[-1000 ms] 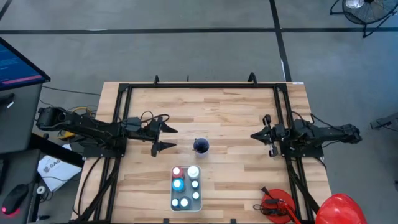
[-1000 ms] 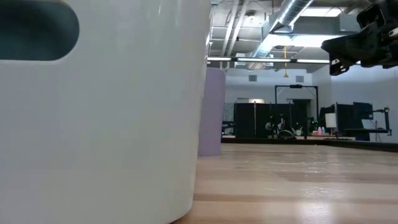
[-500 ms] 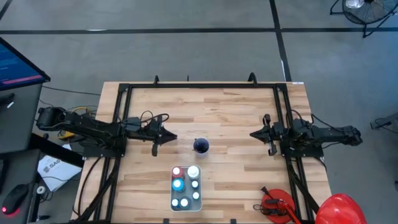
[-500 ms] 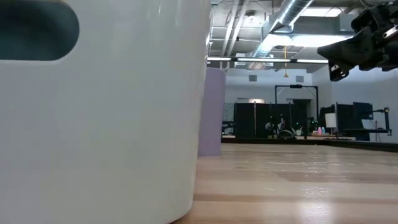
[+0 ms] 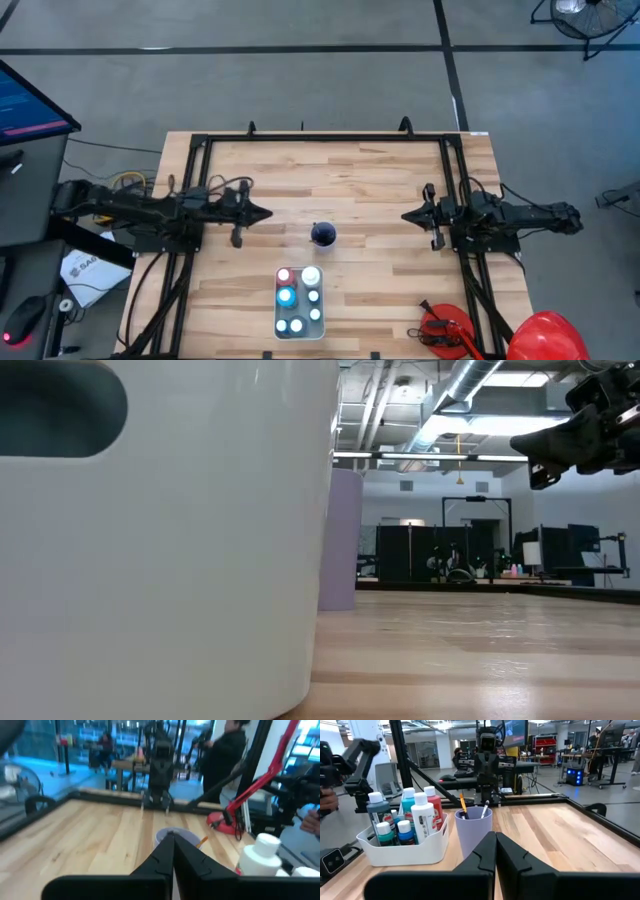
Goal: Pick & Place Paint Supplies
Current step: Return to home position
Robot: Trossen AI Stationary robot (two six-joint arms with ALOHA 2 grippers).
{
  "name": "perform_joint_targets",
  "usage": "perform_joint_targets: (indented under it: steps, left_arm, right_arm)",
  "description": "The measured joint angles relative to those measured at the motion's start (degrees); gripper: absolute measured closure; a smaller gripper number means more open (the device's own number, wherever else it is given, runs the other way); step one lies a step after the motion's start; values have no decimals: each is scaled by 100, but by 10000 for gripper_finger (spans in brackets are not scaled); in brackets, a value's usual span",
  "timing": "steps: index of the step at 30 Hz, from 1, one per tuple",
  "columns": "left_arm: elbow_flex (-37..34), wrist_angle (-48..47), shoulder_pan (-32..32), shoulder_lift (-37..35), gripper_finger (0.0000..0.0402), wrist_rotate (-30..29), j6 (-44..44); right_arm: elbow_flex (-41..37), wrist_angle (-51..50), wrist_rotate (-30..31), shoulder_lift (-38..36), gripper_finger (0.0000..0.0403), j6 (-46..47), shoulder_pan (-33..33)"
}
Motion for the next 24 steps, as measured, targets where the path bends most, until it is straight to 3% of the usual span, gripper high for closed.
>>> perform_joint_targets:
  steps: [4,8,15,24]
  left_arm:
    - [-461,-21,4,-1068,401,-30,26]
    - [-804,-78,-8,-1696,401,29,-77]
    - [-936,-376,-84,-1897,401,210,67]
    - [-936,-578,-84,-2016,401,-295,269]
  right_arm:
    - [0,0,0,0,403,38,0]
    - [0,0,0,0,403,117,2]
    - [0,0,-2,0,403,117,4]
    - [-2,0,-2,0,403,75,4]
